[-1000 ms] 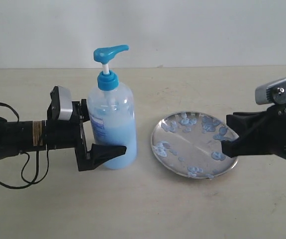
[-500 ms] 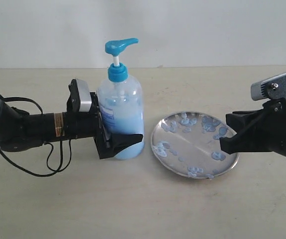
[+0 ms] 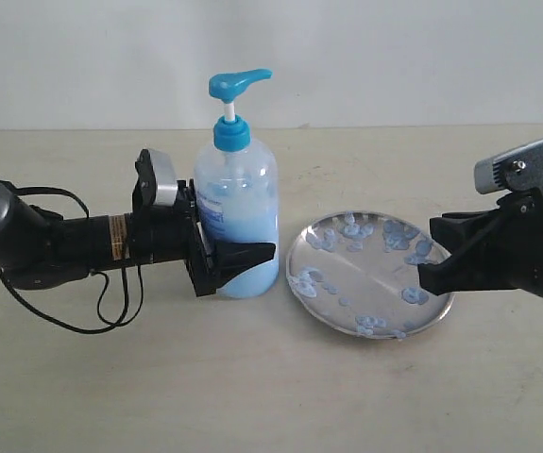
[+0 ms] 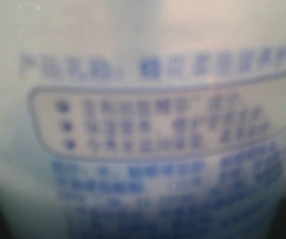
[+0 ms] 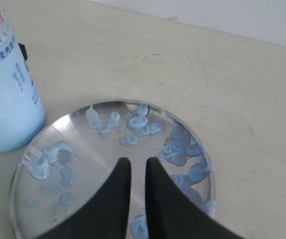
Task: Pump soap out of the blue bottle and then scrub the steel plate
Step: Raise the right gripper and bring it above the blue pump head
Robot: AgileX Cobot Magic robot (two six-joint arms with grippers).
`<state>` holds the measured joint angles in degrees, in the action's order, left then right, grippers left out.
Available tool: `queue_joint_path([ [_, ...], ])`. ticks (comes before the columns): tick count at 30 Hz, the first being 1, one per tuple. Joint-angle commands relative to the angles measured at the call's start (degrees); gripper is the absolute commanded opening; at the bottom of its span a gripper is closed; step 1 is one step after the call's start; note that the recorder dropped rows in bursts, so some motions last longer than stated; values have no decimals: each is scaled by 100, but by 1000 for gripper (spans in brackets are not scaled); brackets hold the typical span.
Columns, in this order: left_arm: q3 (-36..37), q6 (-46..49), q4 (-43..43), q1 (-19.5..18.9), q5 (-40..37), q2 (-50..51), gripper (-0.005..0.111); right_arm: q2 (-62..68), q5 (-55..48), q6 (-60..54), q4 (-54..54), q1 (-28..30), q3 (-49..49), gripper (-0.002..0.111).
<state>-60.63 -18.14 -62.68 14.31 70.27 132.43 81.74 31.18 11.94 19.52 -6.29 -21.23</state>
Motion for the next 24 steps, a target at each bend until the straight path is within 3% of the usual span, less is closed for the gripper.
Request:
queue_joint_path([
  [1,-13,-536,-308,37,-31,-8,4,7,32,-869,-1060,7,-24,1],
  [4,-13,-536,-319,37,-31,-8,4,7,242,-1750,-1952,7,-68,1],
  [9,-13,-770,-914,37,-92,-291,4,21,242,-2004,-2014,7,-852,1],
  [11,-13,-813,-979,37,-595,-527,4,187,242,-1721,-1468,7,-1260,1],
  [15,-413,-1429,-1763,37,-667,-617,4,687,494,1464,2575,7,-2458,1],
  [17,-619,-1720,-2245,37,-667,-617,4,687,680,2489,3742,7,-2972,1],
  [24,-877,-1984,-2384,37,-676,-607,4,687,1043,3272,4765,7,-3544,1],
])
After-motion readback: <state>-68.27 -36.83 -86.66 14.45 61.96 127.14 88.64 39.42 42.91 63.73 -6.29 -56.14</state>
